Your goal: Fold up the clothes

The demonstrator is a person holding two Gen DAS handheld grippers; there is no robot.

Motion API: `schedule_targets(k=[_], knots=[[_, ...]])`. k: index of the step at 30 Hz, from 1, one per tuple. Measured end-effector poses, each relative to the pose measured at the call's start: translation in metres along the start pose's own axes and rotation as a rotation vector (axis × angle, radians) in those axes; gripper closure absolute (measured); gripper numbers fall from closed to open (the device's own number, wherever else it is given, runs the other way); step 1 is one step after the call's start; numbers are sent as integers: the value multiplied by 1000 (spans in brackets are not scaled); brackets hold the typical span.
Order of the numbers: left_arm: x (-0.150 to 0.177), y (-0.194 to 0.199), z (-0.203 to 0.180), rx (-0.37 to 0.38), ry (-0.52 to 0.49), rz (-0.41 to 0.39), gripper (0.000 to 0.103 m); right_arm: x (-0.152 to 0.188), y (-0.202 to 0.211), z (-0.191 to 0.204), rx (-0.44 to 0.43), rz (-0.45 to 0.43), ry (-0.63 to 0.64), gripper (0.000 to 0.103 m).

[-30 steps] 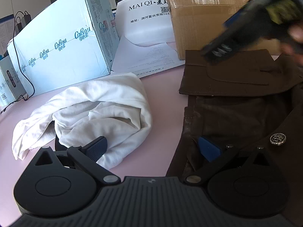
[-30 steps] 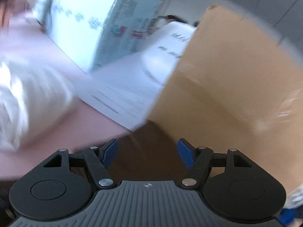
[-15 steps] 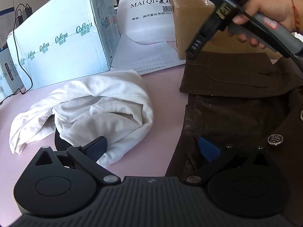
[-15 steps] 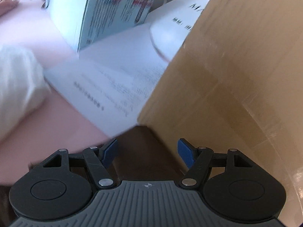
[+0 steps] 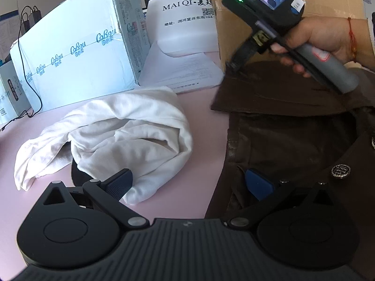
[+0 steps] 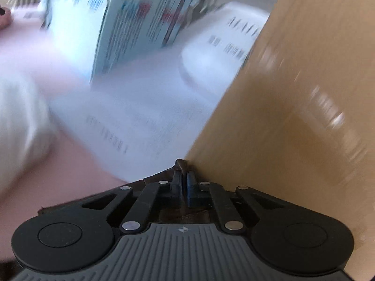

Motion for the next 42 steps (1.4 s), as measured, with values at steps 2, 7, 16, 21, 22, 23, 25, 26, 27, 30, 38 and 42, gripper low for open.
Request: schedule_targets(k=[2, 7, 16, 21, 22, 23, 25, 26, 27, 30, 38, 42], knots=[[-1, 2, 7, -18, 26, -13, 0, -20, 12, 5, -1, -84, -36, 100], [-5, 8, 24, -69, 91, -49, 0, -48, 9, 27, 12, -134, -10, 100], [-1, 2, 29, -68, 131, -15, 0, -29, -21, 53, -20, -36, 78, 82], [0, 2, 27, -59, 120, -16, 0, -18, 111, 30, -199, -148, 52, 49], [0, 4, 27, -54, 118, -25, 0, -7, 135, 23, -213, -152, 51, 49], [-1, 6, 26, -52, 113, -36, 0, 4, 152, 18, -224, -150, 49, 49], [-3, 12, 26, -45, 94, -70, 0, 39, 194, 4, -236, -138, 53, 49], [-4, 18, 23, -33, 76, -101, 0, 56, 211, -1, -240, -134, 59, 49], [-4, 22, 23, -24, 65, -118, 0, 78, 231, -9, -249, -127, 54, 50], [-2, 39, 26, -6, 12, -160, 0, 131, 269, -26, -312, -77, -32, 50], [20, 61, 55, 42, -7, -118, 0, 216, 287, -11, -479, 9, -111, 69], [42, 48, 40, 113, -2, -8, 0, 220, 268, -3, -501, 26, -144, 69]])
Point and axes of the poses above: each gripper's, at about its wrist camera, not at the fingertips, and y roughly against the way its jaws point, z to its left, x to its underside, the point moved 10 cm from there along -y, roughly the way its jaws point, and after that the axes turned 1 degree about y, right-handed, at the moved point
